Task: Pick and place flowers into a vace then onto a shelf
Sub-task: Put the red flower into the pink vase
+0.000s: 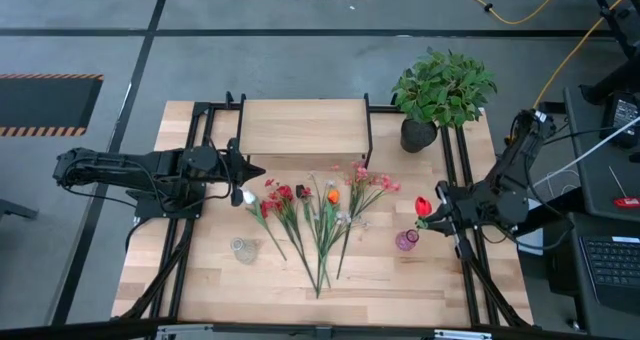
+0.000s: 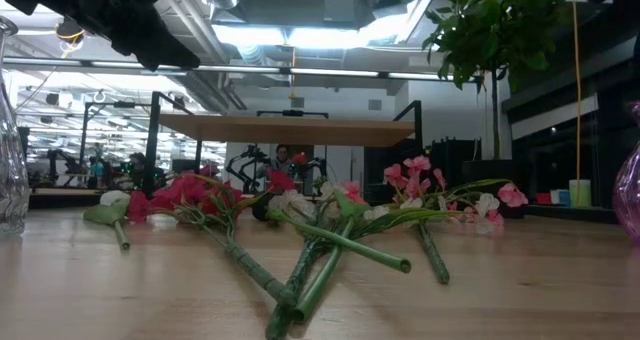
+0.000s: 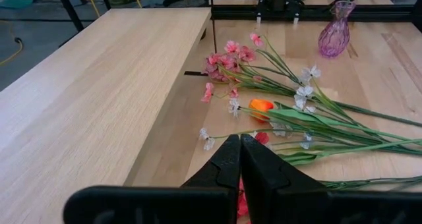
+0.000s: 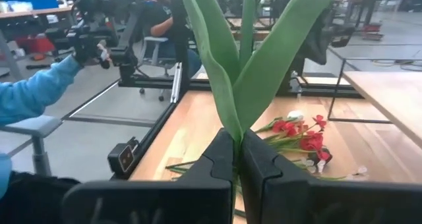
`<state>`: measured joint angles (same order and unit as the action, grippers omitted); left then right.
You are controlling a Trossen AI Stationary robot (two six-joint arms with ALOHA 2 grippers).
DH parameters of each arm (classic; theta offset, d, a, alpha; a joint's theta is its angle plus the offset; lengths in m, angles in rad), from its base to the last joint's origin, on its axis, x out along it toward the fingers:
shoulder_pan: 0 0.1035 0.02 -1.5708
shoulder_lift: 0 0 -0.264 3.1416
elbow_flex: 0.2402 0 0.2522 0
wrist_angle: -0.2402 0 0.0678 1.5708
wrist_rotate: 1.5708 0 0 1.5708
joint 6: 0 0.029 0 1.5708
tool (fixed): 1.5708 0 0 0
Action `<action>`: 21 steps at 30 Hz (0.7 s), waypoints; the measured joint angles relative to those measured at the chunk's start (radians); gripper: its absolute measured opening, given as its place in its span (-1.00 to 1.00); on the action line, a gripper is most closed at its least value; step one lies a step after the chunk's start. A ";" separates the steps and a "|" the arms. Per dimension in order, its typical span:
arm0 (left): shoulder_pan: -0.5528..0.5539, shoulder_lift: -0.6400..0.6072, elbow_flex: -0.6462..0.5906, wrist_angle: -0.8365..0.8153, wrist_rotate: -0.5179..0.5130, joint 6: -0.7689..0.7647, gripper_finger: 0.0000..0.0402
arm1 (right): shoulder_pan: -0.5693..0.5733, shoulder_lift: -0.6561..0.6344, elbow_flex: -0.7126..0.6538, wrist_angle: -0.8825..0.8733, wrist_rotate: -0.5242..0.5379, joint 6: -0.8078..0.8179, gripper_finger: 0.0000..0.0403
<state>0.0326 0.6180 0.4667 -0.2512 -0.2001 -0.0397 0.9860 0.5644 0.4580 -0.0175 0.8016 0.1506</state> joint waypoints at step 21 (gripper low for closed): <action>0.000 0.000 0.000 0.000 0.000 0.000 -0.98 | 0.077 -0.004 -0.192 0.225 0.119 -0.006 -0.98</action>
<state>0.0330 0.6182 0.4667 -0.2516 -0.2001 -0.0399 1.0633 0.5601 0.2663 0.2071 0.9210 0.1442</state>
